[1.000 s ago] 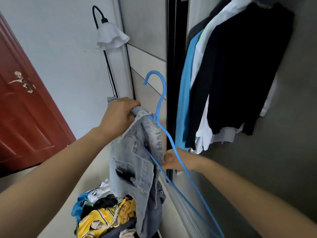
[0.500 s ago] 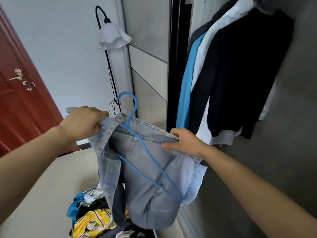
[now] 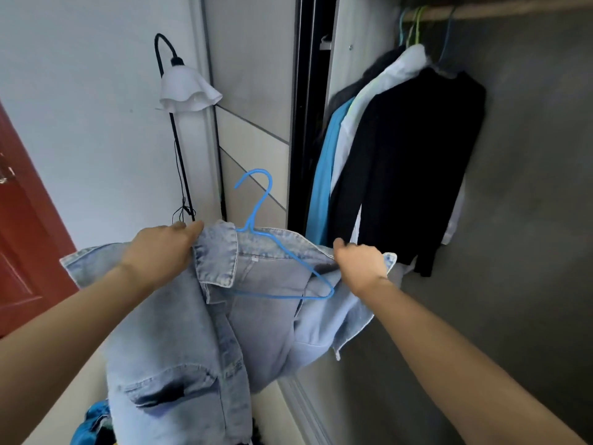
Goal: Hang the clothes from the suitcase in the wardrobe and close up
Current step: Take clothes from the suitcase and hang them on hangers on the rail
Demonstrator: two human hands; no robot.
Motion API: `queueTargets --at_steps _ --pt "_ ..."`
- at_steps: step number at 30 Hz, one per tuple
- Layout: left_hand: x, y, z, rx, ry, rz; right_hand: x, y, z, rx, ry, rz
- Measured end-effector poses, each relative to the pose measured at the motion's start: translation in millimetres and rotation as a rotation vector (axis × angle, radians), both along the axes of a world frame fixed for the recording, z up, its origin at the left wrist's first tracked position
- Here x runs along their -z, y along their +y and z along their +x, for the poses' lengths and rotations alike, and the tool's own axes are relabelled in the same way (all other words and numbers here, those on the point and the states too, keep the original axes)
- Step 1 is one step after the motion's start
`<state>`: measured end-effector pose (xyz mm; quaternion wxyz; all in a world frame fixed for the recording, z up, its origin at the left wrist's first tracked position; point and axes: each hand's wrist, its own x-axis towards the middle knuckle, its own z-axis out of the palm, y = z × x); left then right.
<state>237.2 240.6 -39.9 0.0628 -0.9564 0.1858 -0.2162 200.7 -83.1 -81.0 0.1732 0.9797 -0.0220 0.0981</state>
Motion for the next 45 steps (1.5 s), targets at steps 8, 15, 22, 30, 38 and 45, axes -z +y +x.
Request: queueTargets --at_steps 8,15,22,30,38,45 --pt "-25.9 -21.8 -7.3 -0.066 -0.088 0.023 -15.9 -2.2 8.0 0.092 0.096 0.010" --pt "-28.1 -24.3 -4.2 -0.180 -0.062 0.070 -53.2 36.5 5.4 0.171 0.213 1.218" --pt "-21.0 -13.0 -3.7 -0.099 -0.097 -0.366 -70.8 52.5 -10.9 -0.328 0.241 1.867" --pt "-33.2 -7.6 -25.8 0.151 -0.050 -0.867 -62.3 41.4 -3.2 -0.371 -0.038 1.153" --pt "-50.7 -5.5 -34.4 0.307 0.014 -1.180 -96.8 18.1 -8.3 -0.300 -0.133 1.118" --pt "-53.1 -38.3 -29.3 0.362 -0.013 -1.224 -131.4 46.9 -22.2 -0.304 -0.290 0.673"
